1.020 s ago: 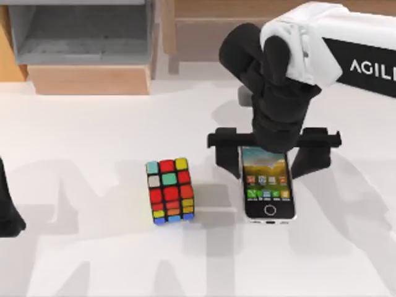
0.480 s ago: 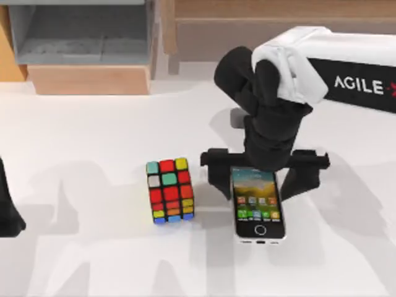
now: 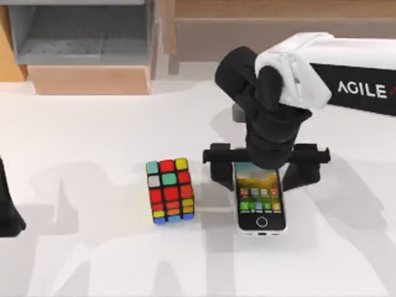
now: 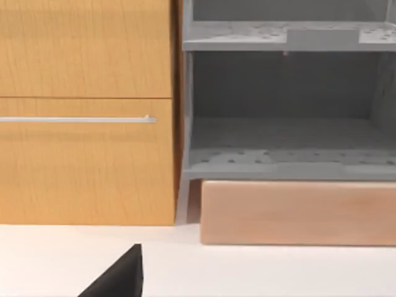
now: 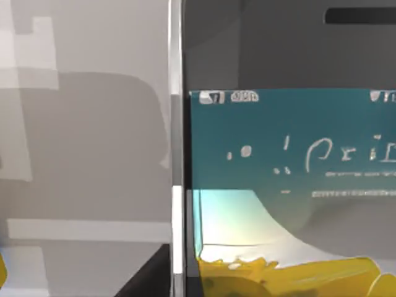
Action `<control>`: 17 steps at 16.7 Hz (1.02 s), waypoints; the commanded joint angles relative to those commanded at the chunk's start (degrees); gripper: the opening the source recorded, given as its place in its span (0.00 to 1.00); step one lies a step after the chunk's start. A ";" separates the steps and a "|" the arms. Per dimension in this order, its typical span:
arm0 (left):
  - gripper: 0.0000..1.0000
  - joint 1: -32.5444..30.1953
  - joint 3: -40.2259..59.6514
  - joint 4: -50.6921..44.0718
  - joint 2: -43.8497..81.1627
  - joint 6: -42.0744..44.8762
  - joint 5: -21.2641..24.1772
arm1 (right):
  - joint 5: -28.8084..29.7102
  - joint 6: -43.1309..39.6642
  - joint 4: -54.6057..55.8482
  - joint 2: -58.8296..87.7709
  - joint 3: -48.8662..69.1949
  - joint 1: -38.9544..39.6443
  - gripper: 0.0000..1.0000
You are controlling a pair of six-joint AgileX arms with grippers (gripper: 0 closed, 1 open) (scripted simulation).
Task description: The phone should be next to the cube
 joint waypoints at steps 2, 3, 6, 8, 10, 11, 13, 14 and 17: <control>1.00 0.00 0.00 0.00 0.00 0.00 0.00 | 1.43 -0.03 1.12 0.62 -0.88 -0.16 0.00; 1.00 0.00 0.00 0.00 0.00 0.00 0.00 | 1.68 -0.04 1.31 1.02 -1.28 -0.20 0.00; 1.00 0.00 0.00 0.00 0.00 0.00 0.00 | 1.68 -0.04 1.31 1.02 -1.28 -0.20 0.00; 1.00 0.00 0.00 0.00 0.00 0.00 0.00 | 1.68 -0.04 1.31 1.02 -1.28 -0.20 0.08; 1.00 0.00 0.00 0.00 0.00 0.00 0.00 | 1.68 -0.04 1.31 1.02 -1.28 -0.20 0.23; 1.00 0.00 0.00 0.00 0.00 0.00 0.00 | 1.68 -0.04 1.31 1.02 -1.28 -0.20 0.30; 1.00 0.00 0.00 0.00 0.00 0.00 0.00 | 1.68 -0.04 1.31 1.02 -1.28 -0.20 0.45; 1.00 0.00 0.00 0.00 0.00 0.00 0.00 | 1.68 -0.04 1.31 1.02 -1.28 -0.20 0.53; 1.00 0.00 0.00 0.00 0.00 0.00 0.00 | 1.68 -0.04 1.31 1.02 -1.28 -0.20 0.75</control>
